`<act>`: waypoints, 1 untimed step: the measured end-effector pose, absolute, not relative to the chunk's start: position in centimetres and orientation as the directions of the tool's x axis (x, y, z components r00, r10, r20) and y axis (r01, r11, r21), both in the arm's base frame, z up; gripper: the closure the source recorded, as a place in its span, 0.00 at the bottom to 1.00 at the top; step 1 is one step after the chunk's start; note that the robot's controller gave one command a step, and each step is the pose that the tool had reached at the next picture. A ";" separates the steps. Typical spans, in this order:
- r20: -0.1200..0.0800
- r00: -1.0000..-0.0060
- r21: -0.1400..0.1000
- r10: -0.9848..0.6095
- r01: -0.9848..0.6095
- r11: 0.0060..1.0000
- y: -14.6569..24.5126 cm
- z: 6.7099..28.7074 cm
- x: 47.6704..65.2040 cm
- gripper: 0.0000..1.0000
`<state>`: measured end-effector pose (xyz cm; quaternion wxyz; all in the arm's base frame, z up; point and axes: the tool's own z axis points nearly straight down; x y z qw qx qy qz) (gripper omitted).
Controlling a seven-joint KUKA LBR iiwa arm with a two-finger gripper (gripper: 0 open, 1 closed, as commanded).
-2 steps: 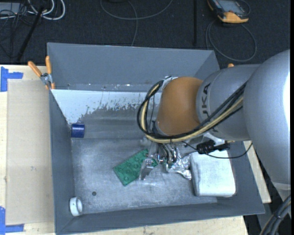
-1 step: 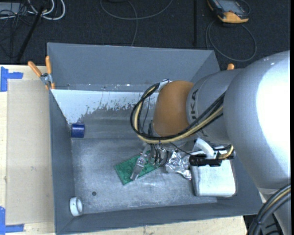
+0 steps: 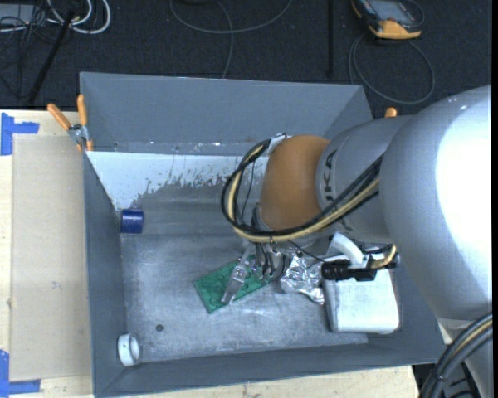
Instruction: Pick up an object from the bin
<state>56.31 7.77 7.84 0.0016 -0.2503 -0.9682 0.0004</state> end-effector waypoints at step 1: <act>0.002 -0.875 0.003 0.485 0.485 0.875 7.9 8.1 56.4 1.00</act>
Offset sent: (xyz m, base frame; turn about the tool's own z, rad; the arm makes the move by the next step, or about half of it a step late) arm 0.0000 0.0000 0.0000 0.0000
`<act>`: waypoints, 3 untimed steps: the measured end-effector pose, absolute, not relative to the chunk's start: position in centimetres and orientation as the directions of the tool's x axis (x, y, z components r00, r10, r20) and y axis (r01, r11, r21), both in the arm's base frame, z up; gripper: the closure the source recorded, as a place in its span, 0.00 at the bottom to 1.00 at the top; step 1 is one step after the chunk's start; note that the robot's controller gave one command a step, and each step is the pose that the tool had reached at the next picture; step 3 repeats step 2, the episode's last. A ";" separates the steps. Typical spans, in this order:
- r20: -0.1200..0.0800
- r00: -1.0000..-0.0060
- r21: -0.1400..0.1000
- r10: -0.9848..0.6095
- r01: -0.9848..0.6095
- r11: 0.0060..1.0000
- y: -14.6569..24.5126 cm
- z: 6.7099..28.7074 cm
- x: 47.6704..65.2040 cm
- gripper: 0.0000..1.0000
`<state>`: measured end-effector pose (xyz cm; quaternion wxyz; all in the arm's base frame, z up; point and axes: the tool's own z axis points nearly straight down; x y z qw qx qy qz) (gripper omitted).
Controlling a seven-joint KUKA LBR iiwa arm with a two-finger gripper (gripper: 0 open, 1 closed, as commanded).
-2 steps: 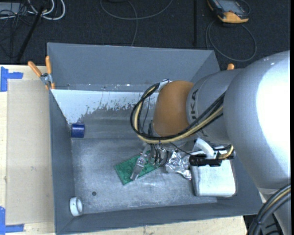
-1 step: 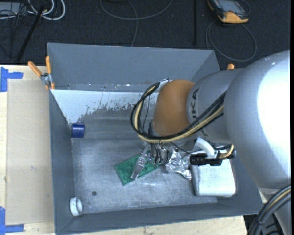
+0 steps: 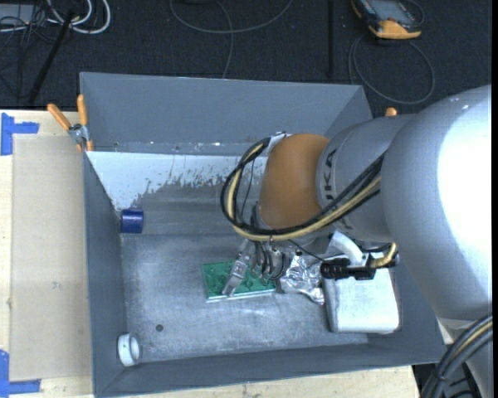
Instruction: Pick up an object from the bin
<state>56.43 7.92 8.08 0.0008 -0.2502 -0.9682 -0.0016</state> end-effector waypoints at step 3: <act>0.000 -0.878 0.001 0.479 0.479 0.878 7.9 19.2 56.7 1.00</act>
Offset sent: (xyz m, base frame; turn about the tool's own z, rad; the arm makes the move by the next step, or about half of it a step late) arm 0.0000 -0.0001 0.0956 0.0000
